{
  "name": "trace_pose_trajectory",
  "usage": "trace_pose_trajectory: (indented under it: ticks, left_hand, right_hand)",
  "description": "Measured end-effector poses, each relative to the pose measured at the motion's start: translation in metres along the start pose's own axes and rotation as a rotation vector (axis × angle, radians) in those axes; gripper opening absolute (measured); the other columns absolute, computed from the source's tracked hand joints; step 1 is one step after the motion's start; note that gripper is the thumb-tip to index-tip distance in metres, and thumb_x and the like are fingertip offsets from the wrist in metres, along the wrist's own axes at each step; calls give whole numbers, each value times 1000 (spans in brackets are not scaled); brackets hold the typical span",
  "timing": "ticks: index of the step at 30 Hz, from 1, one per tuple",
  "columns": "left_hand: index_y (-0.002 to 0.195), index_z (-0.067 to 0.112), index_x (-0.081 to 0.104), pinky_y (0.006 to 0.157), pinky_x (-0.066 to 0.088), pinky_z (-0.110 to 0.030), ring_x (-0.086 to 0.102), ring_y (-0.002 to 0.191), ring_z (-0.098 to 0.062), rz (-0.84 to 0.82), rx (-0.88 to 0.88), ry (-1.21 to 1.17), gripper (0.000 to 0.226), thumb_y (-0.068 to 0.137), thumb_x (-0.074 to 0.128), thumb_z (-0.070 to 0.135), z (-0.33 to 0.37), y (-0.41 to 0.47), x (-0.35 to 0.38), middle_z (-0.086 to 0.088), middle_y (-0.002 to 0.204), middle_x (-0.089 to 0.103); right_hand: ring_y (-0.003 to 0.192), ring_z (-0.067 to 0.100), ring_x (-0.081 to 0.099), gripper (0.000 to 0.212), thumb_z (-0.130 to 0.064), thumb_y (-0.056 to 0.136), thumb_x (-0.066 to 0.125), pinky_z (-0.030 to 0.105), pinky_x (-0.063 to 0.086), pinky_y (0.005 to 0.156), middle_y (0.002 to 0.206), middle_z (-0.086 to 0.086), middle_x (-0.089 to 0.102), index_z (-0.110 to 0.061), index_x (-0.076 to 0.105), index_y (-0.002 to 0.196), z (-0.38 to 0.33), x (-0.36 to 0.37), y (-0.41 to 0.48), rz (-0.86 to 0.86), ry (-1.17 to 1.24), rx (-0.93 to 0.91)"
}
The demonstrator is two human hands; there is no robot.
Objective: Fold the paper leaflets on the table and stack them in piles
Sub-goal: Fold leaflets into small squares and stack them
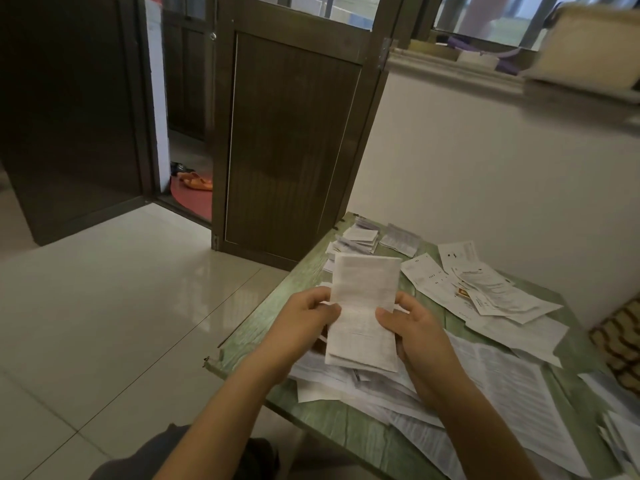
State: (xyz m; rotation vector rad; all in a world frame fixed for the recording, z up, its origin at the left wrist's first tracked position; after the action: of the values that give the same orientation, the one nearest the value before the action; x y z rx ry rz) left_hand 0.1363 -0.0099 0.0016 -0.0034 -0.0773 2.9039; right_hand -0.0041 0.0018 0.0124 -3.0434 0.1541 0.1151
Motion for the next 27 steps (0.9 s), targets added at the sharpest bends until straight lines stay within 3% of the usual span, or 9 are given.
trace_pose_trajectory:
  ticks: [4, 7, 9, 12, 15, 17, 20, 23, 27]
  left_hand:
    - [89, 12, 67, 55, 48, -27, 60, 70, -20, 24, -132, -217, 23, 93, 45, 10, -9, 1, 0, -9, 85, 65]
    - [100, 11, 61, 63, 58, -34, 66, 79, -26, -97, -271, -395, 37, 96, 41, 41, -19, -4, 17, -14, 91, 67]
    - [107, 12, 59, 66, 60, -37, 70, 80, -30, -237, -299, -392, 44, 92, 43, 49, -19, -11, 31, -14, 91, 72]
    - [118, 9, 55, 62, 59, -28, 71, 76, -29, -338, -274, -344, 37, 93, 51, 36, -18, -17, 42, -16, 96, 72]
    - [113, 8, 58, 55, 55, -20, 71, 69, -23, -280, -247, -346, 27, 94, 53, 26, -20, -12, 38, -12, 90, 73]
    - [110, 9, 59, 53, 53, -18, 69, 64, -18, -224, -206, -328, 23, 94, 53, 24, -19, -9, 32, -8, 84, 74]
    - [112, 15, 58, 58, 54, -19, 65, 61, -13, -152, -87, -224, 19, 95, 52, 21, -11, -5, 23, -5, 88, 73]
    - [102, 23, 59, 61, 52, -21, 62, 57, -8, -108, -27, -179, 14, 94, 53, 14, -7, -4, 20, 4, 78, 72]
    - [105, 19, 60, 56, 51, -19, 59, 53, -7, -117, -35, -178, 18, 91, 56, 8, -7, -3, 16, 3, 73, 71]
  right_hand:
    - [92, 30, 63, 36, 7, 87, 46, 37, 54, 72, 97, 13, 67, -14, 68, 67, -2, 1, -3, -28, 47, -22]
    - [90, 28, 63, 41, 14, 84, 45, 29, 55, 60, 91, 10, 67, -11, 63, 58, -7, 3, -4, -21, 27, -89]
    - [78, 19, 64, 37, 15, 84, 45, 22, 50, 51, 79, 5, 67, -8, 59, 59, -12, 2, -5, -1, 18, -147]
    - [69, 13, 64, 33, 13, 85, 47, 20, 50, 53, 70, -2, 67, -7, 61, 63, -23, 3, -9, 18, -66, -275]
    - [76, 9, 65, 27, -1, 93, 45, 17, 50, 57, 78, -7, 69, -17, 65, 89, -17, 2, -8, 35, -67, -222]
    - [84, 9, 65, 22, -20, 98, 40, 20, 52, 65, 91, -6, 68, -28, 57, 109, -5, -2, -4, 68, -70, -119]
    - [77, 11, 67, 32, -41, 98, 33, 25, 55, 65, 92, 4, 69, -24, 58, 109, 0, 2, -3, 6, -230, -75]
    - [54, 5, 57, 20, -31, 96, 47, 17, 47, 50, 68, 1, 63, -17, 60, 103, -2, 12, -8, -84, -389, -138]
    - [46, 11, 55, 11, -16, 92, 55, 20, 45, 45, 55, 3, 62, -17, 62, 101, -6, 14, -10, -113, -319, -184]
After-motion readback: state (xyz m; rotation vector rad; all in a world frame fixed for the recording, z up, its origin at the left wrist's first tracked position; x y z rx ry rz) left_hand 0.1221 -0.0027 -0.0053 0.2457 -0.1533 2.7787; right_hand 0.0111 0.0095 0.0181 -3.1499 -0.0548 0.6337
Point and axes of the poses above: each hand's wrist, its own y-axis towards the middle knuckle, its own x-axis out of the palm, z = x × y, the point moved 10 cm from there along y, towards the middle knuckle
